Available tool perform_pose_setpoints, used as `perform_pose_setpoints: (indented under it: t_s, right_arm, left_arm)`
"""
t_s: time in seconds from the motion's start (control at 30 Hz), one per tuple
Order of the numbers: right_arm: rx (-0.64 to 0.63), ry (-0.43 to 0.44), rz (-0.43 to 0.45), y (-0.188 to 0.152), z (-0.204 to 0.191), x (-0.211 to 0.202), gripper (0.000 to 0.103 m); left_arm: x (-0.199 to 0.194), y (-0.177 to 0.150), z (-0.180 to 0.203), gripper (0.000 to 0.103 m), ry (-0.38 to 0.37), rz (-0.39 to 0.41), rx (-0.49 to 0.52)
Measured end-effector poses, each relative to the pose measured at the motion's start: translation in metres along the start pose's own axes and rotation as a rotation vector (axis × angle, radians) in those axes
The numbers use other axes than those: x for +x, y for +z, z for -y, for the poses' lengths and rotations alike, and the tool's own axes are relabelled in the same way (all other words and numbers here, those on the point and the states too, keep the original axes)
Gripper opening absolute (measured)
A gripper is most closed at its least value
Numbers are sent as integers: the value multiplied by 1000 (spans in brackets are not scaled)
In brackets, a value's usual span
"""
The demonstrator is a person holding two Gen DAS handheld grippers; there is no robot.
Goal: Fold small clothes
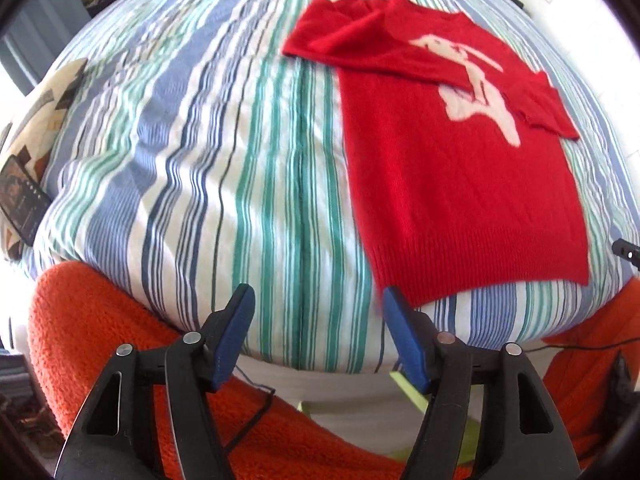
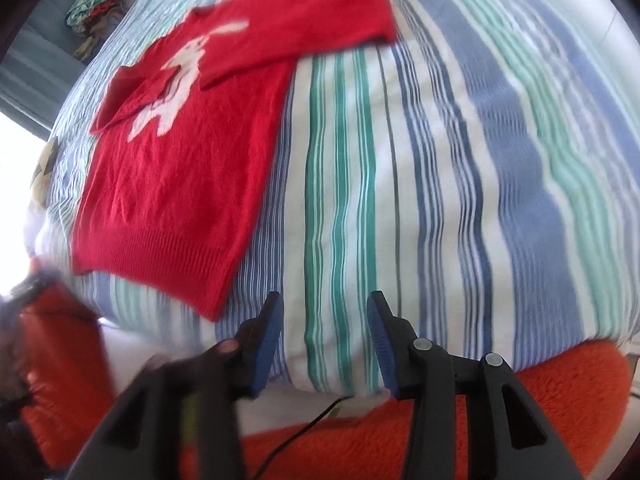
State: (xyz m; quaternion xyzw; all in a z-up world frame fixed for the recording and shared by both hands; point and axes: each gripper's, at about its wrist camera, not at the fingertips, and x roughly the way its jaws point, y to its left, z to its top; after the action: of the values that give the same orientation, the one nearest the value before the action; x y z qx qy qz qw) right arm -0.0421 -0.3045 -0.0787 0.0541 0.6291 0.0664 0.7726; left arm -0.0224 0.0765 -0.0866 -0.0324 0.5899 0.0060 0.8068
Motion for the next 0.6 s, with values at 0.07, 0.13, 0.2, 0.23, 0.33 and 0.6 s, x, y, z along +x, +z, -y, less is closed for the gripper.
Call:
perform_pose_setpoints:
  t_s: [0.07, 0.13, 0.2, 0.23, 0.33, 0.6]
  right_arm:
    - [-81, -29, 74, 22, -14, -14, 44]
    - [-198, -41, 137, 47, -37, -23, 46]
    - [-323, -43, 203, 72, -63, -24, 50]
    - [-381, -34, 225, 85, -76, -22, 50]
    - [-539, 8, 251, 117, -116, 1, 50]
    - [-656, -71, 169, 165, -145, 109, 49]
  left_arm:
    - [-5, 11, -8, 72, -3, 33, -46]
    - [-5, 20, -12, 72, -14, 52, -97]
    - [-5, 23, -10, 72, -37, 66, -135]
    - [-7, 22, -11, 72, -44, 72, -146]
    - [-9, 20, -9, 73, -40, 74, -152]
    - [1, 3, -27, 73, -9, 39, -199]
